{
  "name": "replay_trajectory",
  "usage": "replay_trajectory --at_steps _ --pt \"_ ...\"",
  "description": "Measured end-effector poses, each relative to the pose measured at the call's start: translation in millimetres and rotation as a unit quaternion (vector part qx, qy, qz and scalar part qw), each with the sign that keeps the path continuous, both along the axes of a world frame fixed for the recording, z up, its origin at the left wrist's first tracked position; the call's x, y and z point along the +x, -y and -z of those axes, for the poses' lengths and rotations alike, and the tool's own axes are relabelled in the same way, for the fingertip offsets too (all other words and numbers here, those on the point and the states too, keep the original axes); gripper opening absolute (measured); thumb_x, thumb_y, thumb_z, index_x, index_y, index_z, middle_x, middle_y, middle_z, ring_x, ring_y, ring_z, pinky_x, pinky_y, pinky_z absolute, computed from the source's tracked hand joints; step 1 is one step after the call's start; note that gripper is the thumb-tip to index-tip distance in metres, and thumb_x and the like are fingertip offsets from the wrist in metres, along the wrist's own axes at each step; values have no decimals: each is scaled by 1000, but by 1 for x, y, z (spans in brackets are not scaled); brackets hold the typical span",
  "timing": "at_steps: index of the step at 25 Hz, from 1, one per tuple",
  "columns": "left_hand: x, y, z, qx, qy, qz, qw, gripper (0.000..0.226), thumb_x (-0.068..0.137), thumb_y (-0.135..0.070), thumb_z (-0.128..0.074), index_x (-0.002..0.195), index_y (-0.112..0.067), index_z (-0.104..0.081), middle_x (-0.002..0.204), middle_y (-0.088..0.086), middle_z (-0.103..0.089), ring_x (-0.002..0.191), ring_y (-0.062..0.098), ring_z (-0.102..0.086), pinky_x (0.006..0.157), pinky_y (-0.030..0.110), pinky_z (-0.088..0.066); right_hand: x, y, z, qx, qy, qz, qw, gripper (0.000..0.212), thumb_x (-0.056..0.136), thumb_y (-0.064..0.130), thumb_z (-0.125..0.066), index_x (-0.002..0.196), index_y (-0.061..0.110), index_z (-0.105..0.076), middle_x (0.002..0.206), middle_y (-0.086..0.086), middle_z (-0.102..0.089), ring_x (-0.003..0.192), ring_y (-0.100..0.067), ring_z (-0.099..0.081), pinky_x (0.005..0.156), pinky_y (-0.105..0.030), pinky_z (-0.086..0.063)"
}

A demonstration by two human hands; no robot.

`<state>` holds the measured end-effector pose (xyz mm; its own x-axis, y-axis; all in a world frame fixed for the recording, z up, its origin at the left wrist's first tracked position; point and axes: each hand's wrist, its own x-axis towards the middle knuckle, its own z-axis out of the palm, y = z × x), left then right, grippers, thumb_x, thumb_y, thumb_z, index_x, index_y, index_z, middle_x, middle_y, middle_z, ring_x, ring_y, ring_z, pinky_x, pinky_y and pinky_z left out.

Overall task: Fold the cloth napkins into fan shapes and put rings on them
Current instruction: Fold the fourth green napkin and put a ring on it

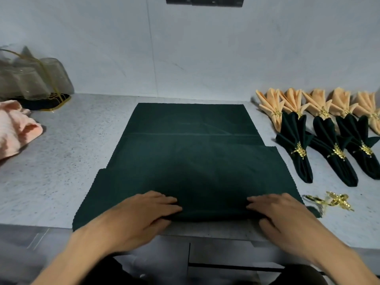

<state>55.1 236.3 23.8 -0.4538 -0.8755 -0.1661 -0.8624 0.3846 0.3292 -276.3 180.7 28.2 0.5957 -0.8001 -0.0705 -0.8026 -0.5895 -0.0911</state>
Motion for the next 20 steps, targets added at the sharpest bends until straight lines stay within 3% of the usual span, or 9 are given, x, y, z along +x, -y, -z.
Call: replay_trajectory --at_steps 2,4,6,8,9,11,15,17,20 --pt "6 12 -5 67 -66 -19 995 53 89 -69 -42 137 -49 -48 141 -39 -38 133 -17 -27 112 14 -25 -1 10 -12 47 -41 3 998 55 86 27 -38 138 39 -49 145 27 -37 138 -6 -35 111 -22 -25" --pt "23 39 -1 27 -116 -76 990 44 91 -54 -57 133 -43 -55 134 -33 -49 125 -13 -42 109 19 -34 16 32 -22 20 -7 28 999 49 87 19 -43 131 38 -54 138 16 -53 127 -14 -47 107 -28 -35" --pt "41 69 4 -42 -12 -119 992 58 88 -49 -65 142 -39 -45 143 -22 -43 132 4 -41 111 30 -33 32 69 -14 -20 31 49 998 49 88 13 -44 132 34 -53 138 9 -54 123 -20 -50 102 -33 -40" --pt "55 89 8 -24 83 -137 987 81 76 -69 -64 146 -39 -37 143 -16 -41 126 11 -41 109 33 -34 45 106 0 -8 6 50 999 56 84 9 -48 136 28 -46 144 7 -47 122 -23 -48 99 -37 -41" --pt "62 94 9 4 83 -143 986 89 64 -81 -60 141 -42 -39 132 -17 -45 116 9 -44 102 31 -39 48 121 5 7 -23 50 998 58 81 11 -52 136 28 -43 143 6 -45 120 -23 -47 96 -38 -40" --pt "78 96 7 45 42 -155 986 75 52 -87 -61 116 -49 -47 109 -15 -53 93 7 -53 87 30 -47 49 141 11 12 -60 46 997 55 79 22 -58 131 30 -43 130 5 -49 113 -21 -46 89 -34 -37" --pt "103 100 4 52 -30 -162 985 40 66 -61 -76 76 -28 -55 74 -12 -59 66 10 -55 65 33 -47 34 156 9 -32 -64 28 997 16 82 42 -58 92 31 -51 98 8 -59 99 -15 -44 83 -33 -27" --pt "103 104 -1 67 -115 -150 980 30 79 -32 -81 67 -22 -56 64 -9 -55 60 7 -50 60 29 -42 22 161 5 -20 -44 50 998 14 84 41 -59 90 29 -55 96 6 -61 101 -17 -49 88 -34 -30" --pt "104 122 -6 23 -175 -167 970 16 85 -8 -75 76 -17 -66 71 -7 -66 64 9 -59 66 27 -47 2 171 -5 -43 -13 116 992 18 88 33 -60 104 25 -62 104 -1 -68 107 -25 -58 93 -36 -36"
